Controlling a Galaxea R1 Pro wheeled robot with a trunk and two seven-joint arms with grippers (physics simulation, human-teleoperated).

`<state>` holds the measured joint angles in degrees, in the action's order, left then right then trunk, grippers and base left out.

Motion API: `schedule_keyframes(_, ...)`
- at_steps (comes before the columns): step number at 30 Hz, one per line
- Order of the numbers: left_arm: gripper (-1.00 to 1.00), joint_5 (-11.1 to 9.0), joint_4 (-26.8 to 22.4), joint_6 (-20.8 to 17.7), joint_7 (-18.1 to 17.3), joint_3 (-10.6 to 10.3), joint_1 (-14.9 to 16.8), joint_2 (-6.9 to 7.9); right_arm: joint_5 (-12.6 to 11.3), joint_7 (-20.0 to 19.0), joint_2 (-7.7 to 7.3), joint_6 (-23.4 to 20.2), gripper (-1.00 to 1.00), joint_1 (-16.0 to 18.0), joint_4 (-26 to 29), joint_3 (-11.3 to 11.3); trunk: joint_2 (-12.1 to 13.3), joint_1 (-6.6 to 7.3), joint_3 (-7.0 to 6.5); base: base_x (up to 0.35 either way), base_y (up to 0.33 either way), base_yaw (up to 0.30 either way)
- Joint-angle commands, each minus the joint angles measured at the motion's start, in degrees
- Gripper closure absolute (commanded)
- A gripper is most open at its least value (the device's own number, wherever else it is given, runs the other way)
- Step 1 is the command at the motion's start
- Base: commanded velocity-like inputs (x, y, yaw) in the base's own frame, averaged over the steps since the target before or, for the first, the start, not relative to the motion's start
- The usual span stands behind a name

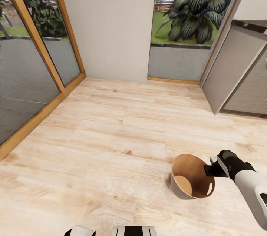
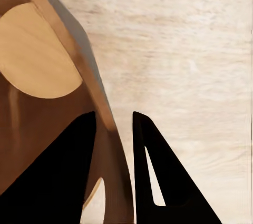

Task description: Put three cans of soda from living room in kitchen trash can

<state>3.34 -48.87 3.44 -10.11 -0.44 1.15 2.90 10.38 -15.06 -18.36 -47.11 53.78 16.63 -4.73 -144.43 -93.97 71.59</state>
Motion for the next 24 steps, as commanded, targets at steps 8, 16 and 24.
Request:
schedule_keyframes(8,-1.0,0.0,0.0,-0.21,0.0,-0.08,0.0,0.0,0.58,0.11,0.05,0.09,1.0,-0.06,-0.02,0.08,0.11,0.2,-1.78,0.0,0.0,0.0)
schedule_keyframes(16,-1.0,0.41,0.1,-0.52,0.0,0.03,0.0,0.0,0.27,-0.77,1.1,0.09,1.0,-0.96,-0.11,0.16,0.22,0.41,-3.55,0.0,0.0,0.0)
schedule_keyframes(24,-1.0,0.44,0.09,-0.5,0.0,0.08,0.0,0.0,0.28,-0.76,2.8,0.09,1.0,-1.46,-0.11,0.19,0.32,0.62,-5.32,0.0,0.0,0.0)
